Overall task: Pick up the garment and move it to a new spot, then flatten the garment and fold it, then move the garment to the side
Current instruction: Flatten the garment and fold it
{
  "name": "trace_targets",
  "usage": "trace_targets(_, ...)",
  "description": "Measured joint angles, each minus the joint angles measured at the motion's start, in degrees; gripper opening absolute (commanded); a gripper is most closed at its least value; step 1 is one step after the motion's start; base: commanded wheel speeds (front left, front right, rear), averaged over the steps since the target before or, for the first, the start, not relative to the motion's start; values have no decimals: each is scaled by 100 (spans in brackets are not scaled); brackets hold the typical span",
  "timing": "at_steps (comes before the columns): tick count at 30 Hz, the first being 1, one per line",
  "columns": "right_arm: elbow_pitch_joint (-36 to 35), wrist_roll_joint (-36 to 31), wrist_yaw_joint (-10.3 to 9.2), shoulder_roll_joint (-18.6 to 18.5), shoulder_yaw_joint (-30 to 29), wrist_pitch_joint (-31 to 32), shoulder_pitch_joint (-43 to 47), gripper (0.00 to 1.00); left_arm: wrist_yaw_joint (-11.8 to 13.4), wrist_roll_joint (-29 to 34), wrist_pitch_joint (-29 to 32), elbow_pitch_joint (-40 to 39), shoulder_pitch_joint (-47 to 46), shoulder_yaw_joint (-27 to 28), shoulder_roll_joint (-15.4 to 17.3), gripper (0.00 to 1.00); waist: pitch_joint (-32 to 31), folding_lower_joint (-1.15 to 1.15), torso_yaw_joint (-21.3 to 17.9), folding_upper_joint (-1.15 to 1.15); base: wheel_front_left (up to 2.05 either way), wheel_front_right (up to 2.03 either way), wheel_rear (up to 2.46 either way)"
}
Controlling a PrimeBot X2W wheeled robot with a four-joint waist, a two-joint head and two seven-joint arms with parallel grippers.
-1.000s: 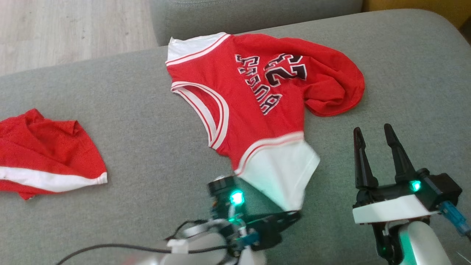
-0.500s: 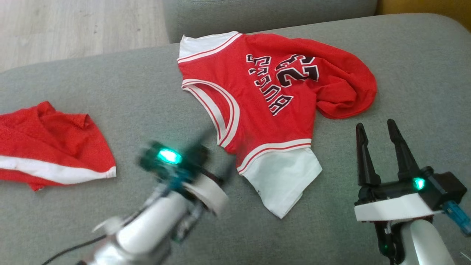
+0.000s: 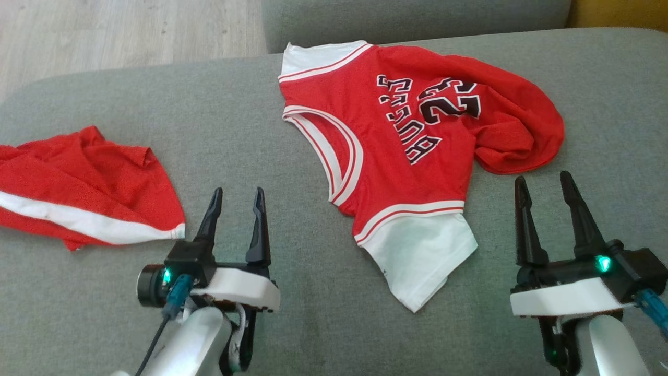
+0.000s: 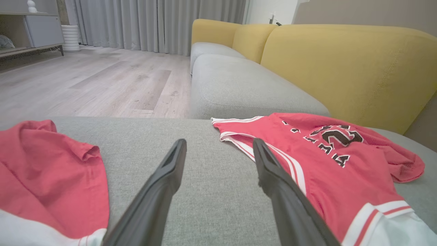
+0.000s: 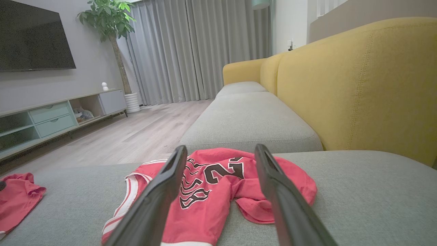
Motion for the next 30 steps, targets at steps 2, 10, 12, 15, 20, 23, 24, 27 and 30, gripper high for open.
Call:
trace_targets(2, 1, -22, 0, 0, -7, 0, -1, 100, -151, 141, -1, 82, 32, 79, -63, 100, 18, 0, 15, 0, 0, 0, 0)
trace_targets(10, 15, -48, 0, 0, 45, 0, -18, 100, -726, 353, 328, 1037, -269, -299, -435, 100, 190, 0, -114, 0, 0, 0, 0)
trace_targets(12, 25, -47, 0, 1, 86, 0, -32, 100, -868, 226, 488, 1258, -449, -396, -537, 100, 257, 0, -178, 0, 0, 0, 0)
trace_targets(15, 40, -1, 0, 1, 115, 0, -63, 100, -1045, 107, 612, 1506, -795, -494, -619, 100, 359, 1, -304, 0, 0, 0, 0)
trace_targets(20, 49, 55, 0, 0, 160, 0, -212, 100, -1194, -338, 954, 1786, -1183, -609, -708, 100, 535, 1, -552, 0, 0, 0, 0)
trace_targets(23, 48, 113, 0, 0, 221, 0, -265, 100, -1045, -563, 1154, 2019, -1279, -617, -704, 100, 630, 0, -713, 0, 0, 0, 0)
trace_targets(24, 49, 121, 0, 0, 235, 0, -263, 100, -1043, -671, 1222, 2082, -1314, -632, -702, 100, 663, 1, -763, 0, 0, 0, 0)
trace_targets(27, 49, 181, 0, 0, 259, 0, -264, 100, -1005, -835, 1289, 2181, -1500, -721, -704, 100, 754, 0, -900, 0, 0, 0, 0)
trace_targets(30, 48, 210, 0, 0, 261, 0, -266, 100, -1099, -965, 1303, 2250, -1710, -814, -704, 58, 835, 1, -1013, 0, 0, 0, 0)
